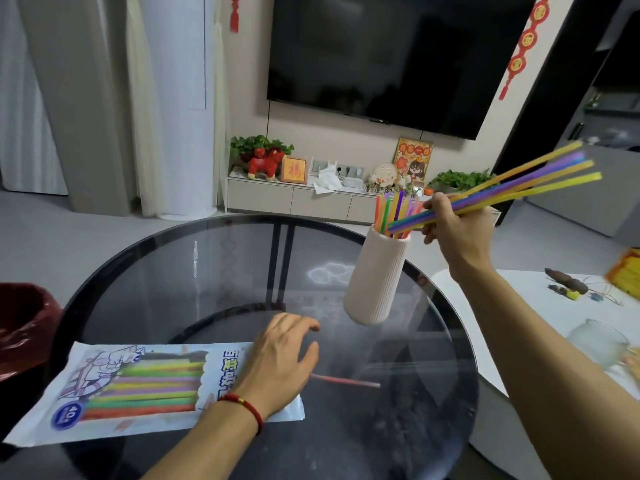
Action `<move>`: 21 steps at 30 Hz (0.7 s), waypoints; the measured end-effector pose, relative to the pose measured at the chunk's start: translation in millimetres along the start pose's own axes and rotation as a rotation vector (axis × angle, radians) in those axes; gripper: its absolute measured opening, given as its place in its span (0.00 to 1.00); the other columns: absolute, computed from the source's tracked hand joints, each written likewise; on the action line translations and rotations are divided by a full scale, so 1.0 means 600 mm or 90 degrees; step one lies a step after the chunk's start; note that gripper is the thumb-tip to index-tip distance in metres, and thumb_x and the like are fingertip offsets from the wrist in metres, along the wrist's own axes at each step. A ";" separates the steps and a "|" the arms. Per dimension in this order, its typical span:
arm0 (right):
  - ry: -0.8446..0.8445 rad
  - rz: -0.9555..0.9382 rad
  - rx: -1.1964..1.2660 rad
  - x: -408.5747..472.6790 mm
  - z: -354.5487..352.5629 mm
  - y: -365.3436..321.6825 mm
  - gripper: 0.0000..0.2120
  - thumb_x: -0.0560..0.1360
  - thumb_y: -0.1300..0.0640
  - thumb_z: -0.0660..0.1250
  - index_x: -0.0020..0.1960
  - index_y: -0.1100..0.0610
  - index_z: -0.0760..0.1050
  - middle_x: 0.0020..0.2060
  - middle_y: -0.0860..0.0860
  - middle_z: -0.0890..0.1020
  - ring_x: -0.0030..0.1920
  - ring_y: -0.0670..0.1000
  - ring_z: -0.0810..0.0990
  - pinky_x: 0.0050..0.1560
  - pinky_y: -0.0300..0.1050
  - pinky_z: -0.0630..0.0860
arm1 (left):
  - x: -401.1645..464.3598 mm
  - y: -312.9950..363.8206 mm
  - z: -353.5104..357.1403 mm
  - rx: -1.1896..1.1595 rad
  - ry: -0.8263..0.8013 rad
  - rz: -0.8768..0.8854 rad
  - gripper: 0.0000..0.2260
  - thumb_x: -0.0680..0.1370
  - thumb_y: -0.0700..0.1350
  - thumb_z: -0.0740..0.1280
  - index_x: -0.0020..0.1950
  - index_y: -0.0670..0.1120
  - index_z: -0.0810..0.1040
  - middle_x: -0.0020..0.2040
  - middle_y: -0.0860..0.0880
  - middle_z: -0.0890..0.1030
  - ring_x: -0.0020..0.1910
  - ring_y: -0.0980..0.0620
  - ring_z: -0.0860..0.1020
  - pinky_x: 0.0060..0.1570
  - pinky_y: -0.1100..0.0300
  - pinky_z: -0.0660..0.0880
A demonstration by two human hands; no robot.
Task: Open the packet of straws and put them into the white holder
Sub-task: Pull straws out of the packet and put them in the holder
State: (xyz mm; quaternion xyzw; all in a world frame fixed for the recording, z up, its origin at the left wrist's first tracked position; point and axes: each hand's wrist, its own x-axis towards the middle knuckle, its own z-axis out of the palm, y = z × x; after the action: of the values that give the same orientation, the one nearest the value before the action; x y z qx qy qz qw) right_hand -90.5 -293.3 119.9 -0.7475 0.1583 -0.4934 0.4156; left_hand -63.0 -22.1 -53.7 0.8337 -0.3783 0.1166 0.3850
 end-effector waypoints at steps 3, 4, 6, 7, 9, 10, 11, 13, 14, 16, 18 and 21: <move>-0.019 -0.006 -0.105 0.025 0.010 -0.016 0.14 0.81 0.53 0.67 0.37 0.54 0.80 0.29 0.53 0.85 0.24 0.49 0.84 0.27 0.46 0.84 | 0.000 0.000 0.000 -0.001 -0.001 -0.003 0.11 0.80 0.50 0.62 0.62 0.54 0.74 0.58 0.59 0.72 0.61 0.62 0.68 0.59 0.67 0.63; -0.040 -0.001 -0.145 0.031 0.015 -0.021 0.14 0.80 0.54 0.67 0.38 0.57 0.81 0.29 0.54 0.85 0.25 0.50 0.85 0.30 0.49 0.85 | 0.000 0.000 -0.001 -0.003 -0.002 -0.005 0.11 0.80 0.50 0.62 0.62 0.55 0.74 0.58 0.59 0.72 0.61 0.62 0.68 0.59 0.67 0.63; -0.084 0.009 -0.214 0.039 0.025 -0.029 0.14 0.79 0.55 0.67 0.41 0.63 0.83 0.29 0.57 0.85 0.26 0.53 0.86 0.33 0.52 0.87 | 0.000 -0.001 -0.001 -0.009 -0.005 -0.010 0.11 0.80 0.50 0.62 0.62 0.55 0.74 0.58 0.60 0.71 0.61 0.62 0.67 0.60 0.67 0.63; -0.105 0.010 -0.239 0.042 0.031 -0.032 0.13 0.79 0.56 0.68 0.44 0.65 0.83 0.30 0.58 0.85 0.27 0.53 0.86 0.34 0.52 0.87 | 0.000 -0.001 -0.001 -0.010 -0.006 -0.011 0.11 0.80 0.50 0.62 0.63 0.54 0.74 0.58 0.60 0.71 0.62 0.62 0.67 0.60 0.67 0.63; -0.147 0.012 -0.266 0.044 0.041 -0.038 0.10 0.79 0.58 0.70 0.47 0.65 0.83 0.35 0.59 0.86 0.30 0.54 0.87 0.35 0.52 0.87 | -0.001 -0.001 -0.002 -0.008 -0.012 -0.012 0.11 0.80 0.49 0.62 0.63 0.54 0.74 0.59 0.58 0.73 0.63 0.61 0.67 0.61 0.67 0.63; -0.161 0.016 -0.274 0.046 0.046 -0.041 0.09 0.79 0.58 0.70 0.49 0.65 0.82 0.37 0.59 0.86 0.31 0.54 0.87 0.36 0.53 0.87 | 0.000 -0.001 -0.002 -0.008 -0.013 -0.012 0.12 0.80 0.49 0.62 0.63 0.54 0.74 0.60 0.58 0.73 0.63 0.61 0.67 0.62 0.67 0.63; -0.171 0.022 -0.281 0.048 0.049 -0.044 0.09 0.79 0.58 0.72 0.49 0.64 0.82 0.38 0.60 0.86 0.31 0.54 0.87 0.35 0.53 0.87 | 0.000 -0.001 -0.003 -0.008 -0.015 -0.014 0.12 0.80 0.49 0.62 0.64 0.54 0.74 0.60 0.57 0.74 0.63 0.61 0.67 0.63 0.66 0.63; -0.189 0.038 -0.290 0.053 0.053 -0.050 0.11 0.78 0.55 0.73 0.49 0.64 0.82 0.36 0.59 0.86 0.29 0.53 0.86 0.34 0.53 0.87 | -0.001 -0.001 -0.004 -0.011 -0.017 -0.022 0.13 0.80 0.49 0.62 0.65 0.54 0.73 0.61 0.57 0.73 0.64 0.61 0.67 0.64 0.66 0.63; -0.199 0.044 -0.293 0.055 0.054 -0.053 0.12 0.78 0.53 0.74 0.48 0.64 0.82 0.36 0.59 0.86 0.28 0.53 0.85 0.34 0.52 0.87 | -0.001 0.000 -0.004 -0.013 -0.019 -0.026 0.13 0.80 0.49 0.62 0.65 0.54 0.72 0.61 0.57 0.73 0.64 0.60 0.67 0.64 0.65 0.63; -0.209 0.051 -0.291 0.058 0.054 -0.057 0.15 0.77 0.49 0.75 0.50 0.62 0.82 0.38 0.60 0.87 0.28 0.53 0.84 0.31 0.49 0.85 | -0.003 0.002 -0.005 -0.015 -0.023 -0.033 0.13 0.80 0.49 0.62 0.66 0.55 0.71 0.61 0.58 0.71 0.64 0.60 0.67 0.64 0.64 0.64; -0.198 0.057 -0.271 0.061 0.053 -0.059 0.18 0.77 0.46 0.75 0.55 0.61 0.81 0.43 0.58 0.86 0.31 0.51 0.84 0.25 0.41 0.81 | -0.003 0.004 -0.006 -0.017 -0.028 -0.039 0.14 0.80 0.50 0.62 0.66 0.55 0.70 0.60 0.59 0.70 0.65 0.59 0.67 0.65 0.63 0.65; -0.163 0.035 -0.260 0.062 0.051 -0.057 0.19 0.76 0.45 0.75 0.56 0.58 0.81 0.45 0.56 0.86 0.34 0.50 0.85 0.26 0.42 0.82 | -0.002 0.005 -0.008 -0.021 -0.032 -0.043 0.15 0.80 0.49 0.62 0.67 0.55 0.70 0.59 0.60 0.68 0.64 0.59 0.67 0.64 0.63 0.65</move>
State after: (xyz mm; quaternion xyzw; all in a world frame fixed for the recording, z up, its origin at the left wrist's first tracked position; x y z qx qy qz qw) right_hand -52.8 -282.4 164.0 -0.8679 0.2215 -0.3407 0.2856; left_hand -65.5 -19.2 -49.0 0.8425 -0.3610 0.0762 0.3926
